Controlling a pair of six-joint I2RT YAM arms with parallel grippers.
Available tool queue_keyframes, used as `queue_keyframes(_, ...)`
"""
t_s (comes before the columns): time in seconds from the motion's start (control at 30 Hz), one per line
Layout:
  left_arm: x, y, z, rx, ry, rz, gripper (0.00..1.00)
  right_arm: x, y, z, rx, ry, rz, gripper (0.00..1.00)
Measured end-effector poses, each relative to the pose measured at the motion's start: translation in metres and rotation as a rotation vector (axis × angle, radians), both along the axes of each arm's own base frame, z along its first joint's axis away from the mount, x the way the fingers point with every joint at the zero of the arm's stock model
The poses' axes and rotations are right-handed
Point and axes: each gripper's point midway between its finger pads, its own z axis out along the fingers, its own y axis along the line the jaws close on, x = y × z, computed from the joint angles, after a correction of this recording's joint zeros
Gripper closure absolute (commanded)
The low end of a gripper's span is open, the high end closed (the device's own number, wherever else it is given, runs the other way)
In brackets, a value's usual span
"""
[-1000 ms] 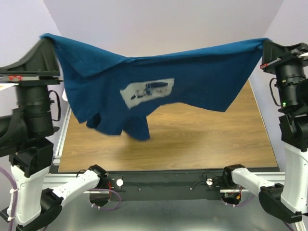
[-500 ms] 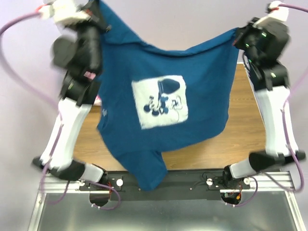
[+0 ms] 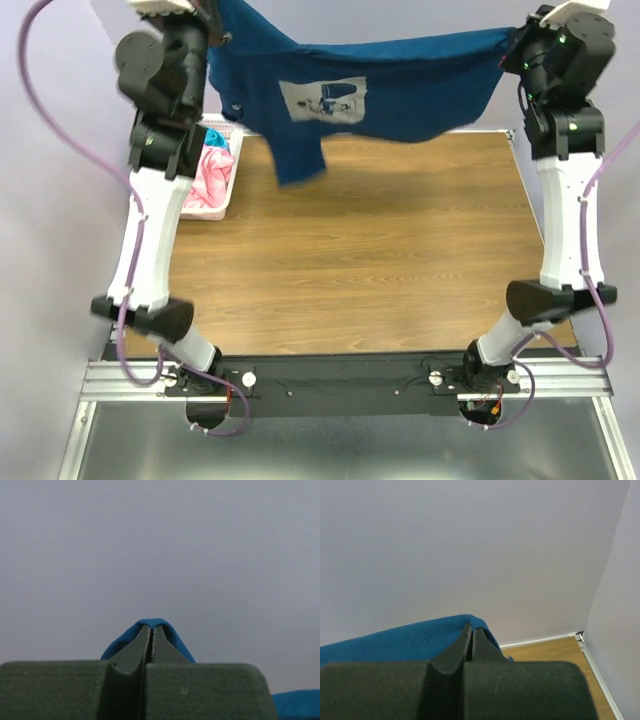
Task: Fold and stack the t-shirts
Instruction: Flatten the tshirt out
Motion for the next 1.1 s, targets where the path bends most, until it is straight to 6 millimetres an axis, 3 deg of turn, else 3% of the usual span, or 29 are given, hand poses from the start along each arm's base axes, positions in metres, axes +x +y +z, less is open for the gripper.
queue_keyframes(0.07, -0.026, 0.004, 0.004, 0.001, -0.026, -0.015, 1.0, -0.017, 0.002, 0.005, -0.007, -0.013, 0.02, 0.99)
queue_keyframes(0.13, -0.053, 0.01, 0.002, -0.001, -0.043, -0.019, 1.0, -0.033, 0.003, -0.004, -0.01, 0.008, 0.034, 0.99)
queue_keyframes(0.23, -0.088, 0.018, -0.034, -0.006, -0.039, -0.032, 1.0, -0.05, 0.006, -0.033, -0.014, 0.062, 0.06, 0.99)
queue_keyframes(0.33, -0.101, 0.017, -0.115, -0.027, 0.056, -0.069, 1.0, -0.055, 0.009, -0.083, -0.02, 0.16, 0.076, 0.99)
queue_keyframes(0.37, -0.102, 0.016, -0.139, -0.048, 0.078, -0.084, 1.0, -0.057, 0.009, -0.117, -0.023, 0.23, 0.079, 0.99)
queue_keyframes(0.4, -0.1, 0.014, -0.176, -0.065, 0.141, -0.098, 1.0, -0.057, 0.009, -0.128, -0.023, 0.255, 0.08, 0.99)
queue_keyframes(0.5, -0.098, 0.0, -0.317, -0.098, 0.4, -0.149, 1.0, -0.06, 0.011, -0.229, -0.006, 0.468, 0.081, 0.99)
queue_keyframes(0.57, -0.111, -0.01, -0.406, -0.122, 0.602, -0.187, 1.0, -0.072, 0.011, -0.289, 0.027, 0.595, 0.071, 0.99)
queue_keyframes(0.6, -0.121, -0.012, -0.447, -0.13, 0.704, -0.195, 1.0, -0.086, 0.012, -0.33, 0.059, 0.692, 0.059, 0.99)
queue_keyframes(0.63, -0.134, -0.015, -0.469, -0.147, 0.758, -0.213, 1.0, -0.098, 0.012, -0.358, 0.094, 0.756, 0.044, 0.99)
queue_keyframes(0.7, -0.151, -0.019, -0.488, -0.187, 0.801, -0.242, 1.0, -0.12, 0.015, -0.401, 0.156, 0.856, 0.023, 0.99)
queue_keyframes(0.83, -0.168, -0.022, -0.47, -0.272, 0.732, -0.299, 1.0, -0.158, 0.021, -0.449, 0.249, 0.972, 0.007, 0.99)
queue_keyframes(0.93, -0.172, -0.022, -0.459, -0.317, 0.702, -0.316, 1.0, -0.177, 0.022, -0.464, 0.288, 0.997, -0.012, 0.99)
queue_keyframes(1.1, -0.178, -0.024, -0.485, -0.352, 0.8, -0.308, 1.0, -0.194, 0.019, -0.465, 0.31, 0.991, -0.037, 0.99)
